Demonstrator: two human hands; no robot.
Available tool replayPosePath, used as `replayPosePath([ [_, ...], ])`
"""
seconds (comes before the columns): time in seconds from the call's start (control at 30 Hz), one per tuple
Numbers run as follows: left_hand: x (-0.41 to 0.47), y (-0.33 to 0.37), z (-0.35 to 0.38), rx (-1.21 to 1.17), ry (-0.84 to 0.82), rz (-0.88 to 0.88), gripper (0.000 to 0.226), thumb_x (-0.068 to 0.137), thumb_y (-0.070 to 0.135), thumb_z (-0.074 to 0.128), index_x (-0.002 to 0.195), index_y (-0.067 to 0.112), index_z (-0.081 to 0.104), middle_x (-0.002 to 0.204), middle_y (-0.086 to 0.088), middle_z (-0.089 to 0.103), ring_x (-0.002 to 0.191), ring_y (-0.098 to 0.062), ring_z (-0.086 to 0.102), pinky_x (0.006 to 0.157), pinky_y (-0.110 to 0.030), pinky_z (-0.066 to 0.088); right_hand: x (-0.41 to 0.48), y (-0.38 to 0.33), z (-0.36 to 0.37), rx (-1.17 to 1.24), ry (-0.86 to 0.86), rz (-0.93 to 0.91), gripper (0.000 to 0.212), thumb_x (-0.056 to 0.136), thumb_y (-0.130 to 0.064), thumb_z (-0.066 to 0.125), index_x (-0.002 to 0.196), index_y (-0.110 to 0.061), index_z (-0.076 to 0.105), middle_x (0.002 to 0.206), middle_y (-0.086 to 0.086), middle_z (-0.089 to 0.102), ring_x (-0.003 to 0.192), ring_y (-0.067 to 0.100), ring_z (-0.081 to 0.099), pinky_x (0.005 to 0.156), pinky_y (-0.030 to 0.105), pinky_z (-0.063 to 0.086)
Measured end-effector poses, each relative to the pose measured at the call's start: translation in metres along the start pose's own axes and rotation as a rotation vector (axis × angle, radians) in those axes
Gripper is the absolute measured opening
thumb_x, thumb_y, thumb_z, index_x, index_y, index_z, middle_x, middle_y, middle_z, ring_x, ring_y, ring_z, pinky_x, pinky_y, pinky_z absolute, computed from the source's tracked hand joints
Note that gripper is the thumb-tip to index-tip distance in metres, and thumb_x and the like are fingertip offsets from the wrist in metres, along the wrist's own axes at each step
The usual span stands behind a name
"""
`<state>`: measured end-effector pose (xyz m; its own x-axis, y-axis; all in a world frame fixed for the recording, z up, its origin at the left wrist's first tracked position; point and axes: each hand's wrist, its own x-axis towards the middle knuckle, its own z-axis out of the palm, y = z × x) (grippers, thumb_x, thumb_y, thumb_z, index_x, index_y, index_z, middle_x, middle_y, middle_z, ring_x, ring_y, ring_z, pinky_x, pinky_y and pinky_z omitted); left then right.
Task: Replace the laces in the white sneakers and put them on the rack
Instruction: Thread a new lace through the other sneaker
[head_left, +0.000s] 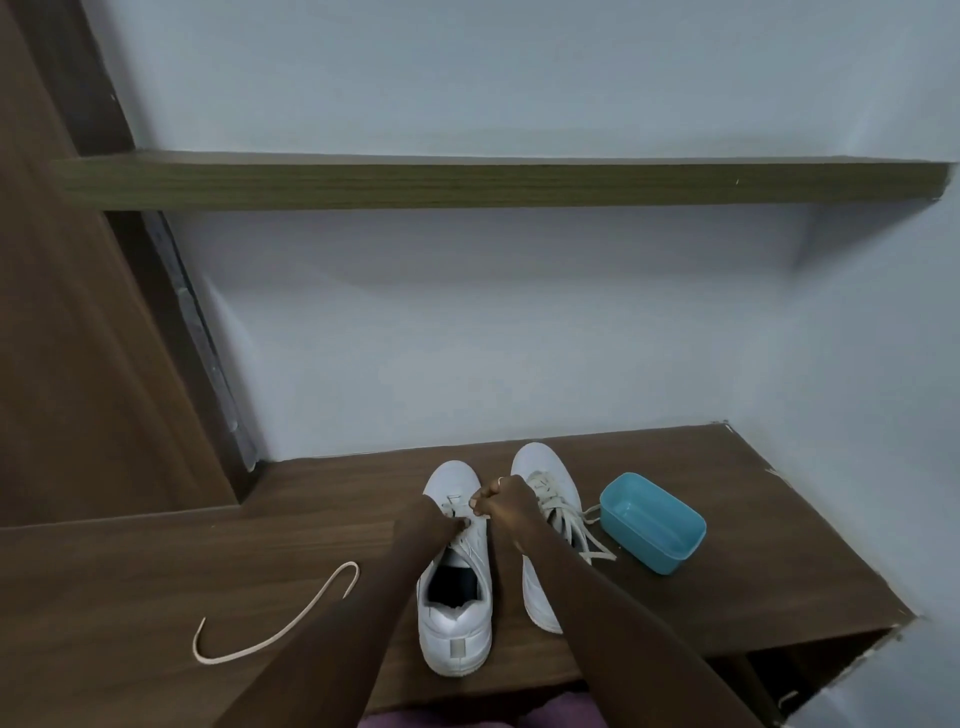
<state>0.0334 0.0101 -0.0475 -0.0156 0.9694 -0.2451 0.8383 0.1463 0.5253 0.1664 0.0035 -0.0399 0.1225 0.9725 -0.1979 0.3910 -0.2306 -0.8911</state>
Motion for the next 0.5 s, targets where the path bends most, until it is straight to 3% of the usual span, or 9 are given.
replayPosePath([
  [0.07, 0.001, 0.000, -0.001, -0.017, -0.011, -0.016, 0.041, 0.083, 0.037, 0.066, 0.059, 0.015, 0.041, 0.064, 0.003, 0.046, 0.078, -0.016, 0.054, 0.064, -0.026, 0.037, 0.001, 0.000, 0.008, -0.021, 0.007, -0.003, 0.011, 0.080, 0.000, 0.063, 0.073, -0.006, 0.069, 0.086, 0.007, 0.069, 0.084, 0.013, 0.060, 0.077, 0.021, 0.046],
  [0.17, 0.004, -0.005, -0.010, -0.121, -0.054, -0.073, 0.033, 0.083, 0.017, 0.060, 0.055, 0.012, 0.043, 0.061, -0.003, 0.050, 0.063, -0.019, 0.055, 0.054, -0.025, 0.043, 0.002, -0.002, 0.020, -0.051, -0.003, -0.020, 0.011, 0.085, -0.002, 0.059, 0.079, -0.009, 0.065, 0.081, 0.003, 0.062, 0.076, 0.010, 0.055, 0.065, 0.016, 0.042],
  [0.27, 0.008, -0.017, -0.017, -0.320, -0.066, -0.094, 0.033, 0.082, 0.003, 0.056, 0.052, 0.009, 0.045, 0.048, -0.002, 0.046, 0.039, -0.013, 0.050, 0.039, -0.019, 0.040, 0.004, -0.002, 0.032, -0.108, 0.014, -0.012, 0.014, 0.085, 0.001, 0.056, 0.085, 0.000, 0.070, 0.085, 0.013, 0.064, 0.083, 0.017, 0.057, 0.070, 0.020, 0.040],
  [0.33, 0.009, -0.027, -0.018, -0.414, -0.070, -0.117, 0.029, 0.084, 0.006, 0.060, 0.057, 0.012, 0.052, 0.044, 0.004, 0.051, 0.032, -0.005, 0.051, 0.045, -0.020, 0.047, 0.004, -0.001, 0.038, -0.152, 0.033, -0.005, 0.019, 0.086, 0.001, 0.053, 0.090, 0.006, 0.071, 0.095, 0.018, 0.069, 0.089, 0.024, 0.062, 0.069, 0.021, 0.040],
  [0.4, 0.011, -0.036, -0.016, -0.481, -0.084, -0.130, 0.023, 0.084, 0.013, 0.066, 0.063, 0.015, 0.057, 0.040, 0.008, 0.055, 0.042, -0.007, 0.057, 0.058, -0.026, 0.053, 0.004, 0.002, 0.043, -0.200, 0.035, -0.017, 0.022, 0.087, -0.001, 0.050, 0.091, 0.006, 0.071, 0.098, 0.019, 0.069, 0.096, 0.027, 0.064, 0.074, 0.027, 0.047],
  [0.5, 0.013, -0.045, -0.010, -0.468, -0.025, -0.045, 0.039, 0.085, 0.016, 0.067, 0.049, 0.014, 0.052, 0.034, 0.004, 0.047, 0.044, -0.013, 0.049, 0.056, -0.029, 0.044, 0.004, 0.002, 0.047, -0.263, 0.051, -0.036, 0.022, 0.089, -0.007, 0.051, 0.092, 0.001, 0.072, 0.099, 0.016, 0.069, 0.097, 0.027, 0.063, 0.082, 0.030, 0.048],
])
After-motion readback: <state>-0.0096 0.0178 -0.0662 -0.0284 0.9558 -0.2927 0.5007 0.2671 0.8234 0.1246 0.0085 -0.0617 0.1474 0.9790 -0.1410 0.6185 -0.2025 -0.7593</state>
